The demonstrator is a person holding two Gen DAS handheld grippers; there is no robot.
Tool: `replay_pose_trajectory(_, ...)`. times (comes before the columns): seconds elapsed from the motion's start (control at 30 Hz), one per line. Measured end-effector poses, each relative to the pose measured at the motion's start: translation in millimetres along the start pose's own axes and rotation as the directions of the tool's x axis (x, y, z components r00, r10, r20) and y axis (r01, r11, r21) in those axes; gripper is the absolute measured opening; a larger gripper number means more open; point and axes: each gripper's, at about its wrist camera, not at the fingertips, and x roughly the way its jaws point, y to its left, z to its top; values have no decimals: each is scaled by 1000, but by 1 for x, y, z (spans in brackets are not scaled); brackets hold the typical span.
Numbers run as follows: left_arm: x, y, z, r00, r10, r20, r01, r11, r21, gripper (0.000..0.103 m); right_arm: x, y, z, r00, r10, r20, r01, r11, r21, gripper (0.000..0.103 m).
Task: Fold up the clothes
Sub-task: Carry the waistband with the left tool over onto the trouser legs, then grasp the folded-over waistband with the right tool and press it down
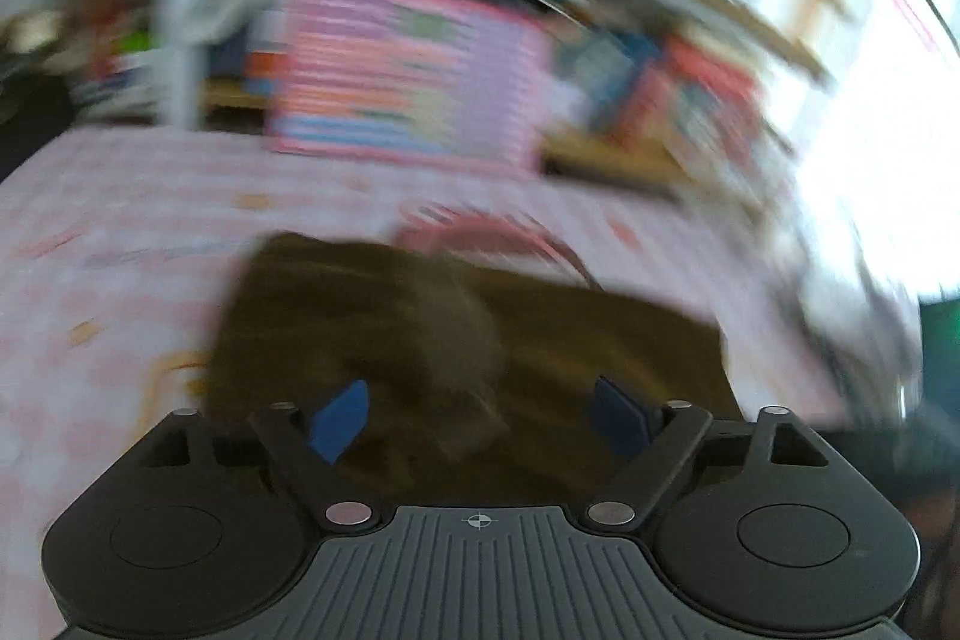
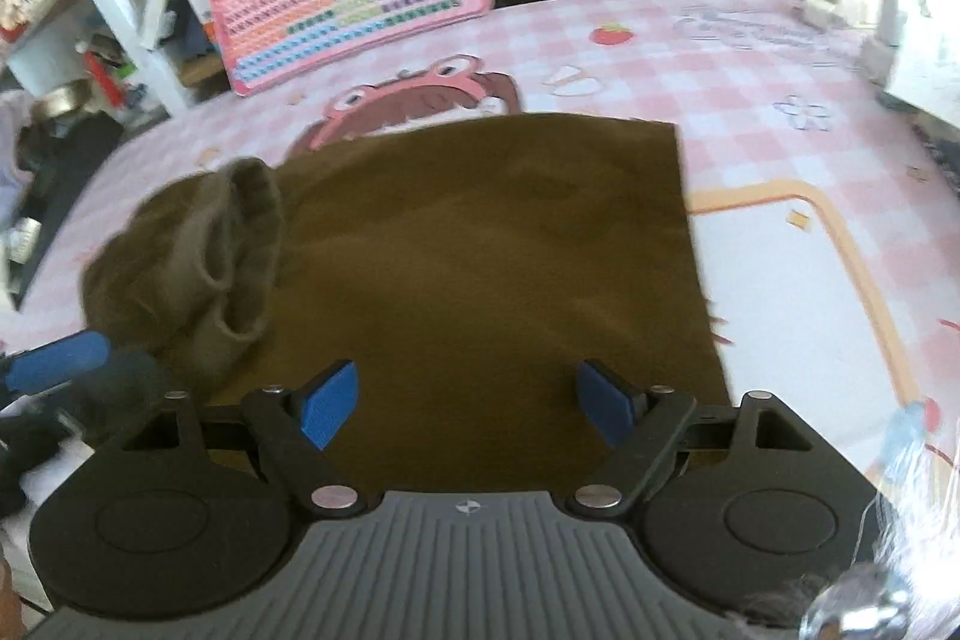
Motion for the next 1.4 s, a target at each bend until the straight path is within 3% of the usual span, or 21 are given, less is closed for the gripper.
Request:
replay_pose_trajectory(0.07,-9,24,2,996,79,32,-74,988,-137,86,5,3,7,997,78,-17,-77,997,25,80)
replay_pose_trajectory(0.13,-18,47,0,989,144,34,-131,958,-254,86,12,4,15,986,164,-42,-161,984,73,81)
replay_pose_trajectory(0.2,-28,63,-4,981,189,33,-169,933,-317,86,23,8,21,970,231,-80,-221,969,111,81)
replay_pose_trajectory(0.4,-44,79,-15,967,254,14,-233,906,-354,86,52,35,30,943,303,-138,-287,950,122,82)
replay_pose_trajectory(0.47,-46,82,-16,964,264,8,-244,902,-355,86,64,39,34,924,353,-148,-324,928,185,84)
replay_pose_trajectory(0.53,-47,82,-13,964,267,11,-247,905,-346,86,75,40,38,908,392,-146,-346,900,266,90)
replay_pose_trajectory(0.67,-50,83,-11,966,258,8,-242,916,-321,86,90,55,46,881,447,-154,-384,867,318,88)
replay_pose_trajectory(0.7,-49,82,-10,967,253,10,-237,920,-312,86,93,59,47,874,459,-161,-393,861,323,85)
replay_pose_trajectory(0.73,-48,82,-9,969,249,13,-233,924,-303,86,95,62,47,866,470,-170,-401,857,325,68)
replay_pose_trajectory(0.77,-48,81,-8,970,244,15,-229,928,-294,86,94,63,48,857,485,-173,-414,849,329,34)
replay_pose_trajectory(0.83,-48,81,-6,971,239,21,-224,934,-279,86,89,64,48,837,518,-175,-443,831,337,23)
replay_pose_trajectory(0.93,-49,84,-5,973,227,29,-211,938,-275,86,58,60,45,787,612,-74,-560,760,330,21)
replay_pose_trajectory(0.97,-48,84,-5,975,221,28,-206,941,-270,86,55,56,43,796,602,-58,-553,762,336,21)
replay_pose_trajectory(1.03,-47,83,-4,978,209,26,-195,945,-261,86,58,46,40,838,544,-46,-494,791,361,21)
replay_pose_trajectory(1.13,-45,82,-3,981,190,22,-179,952,-247,86,86,26,31,892,436,-120,-343,824,451,23)
replay_pose_trajectory(1.2,-44,82,-3,983,182,22,-171,957,-235,86,88,20,29,885,450,-121,-343,805,484,33)
replay_pose_trajectory(1.27,-42,83,-3,983,181,10,-174,956,-236,86,82,24,29,889,444,-118,-350,821,451,43)
replay_pose_trajectory(1.4,-43,86,-4,983,183,11,-175,954,-244,86,75,26,25,892,438,-111,-350,824,446,45)
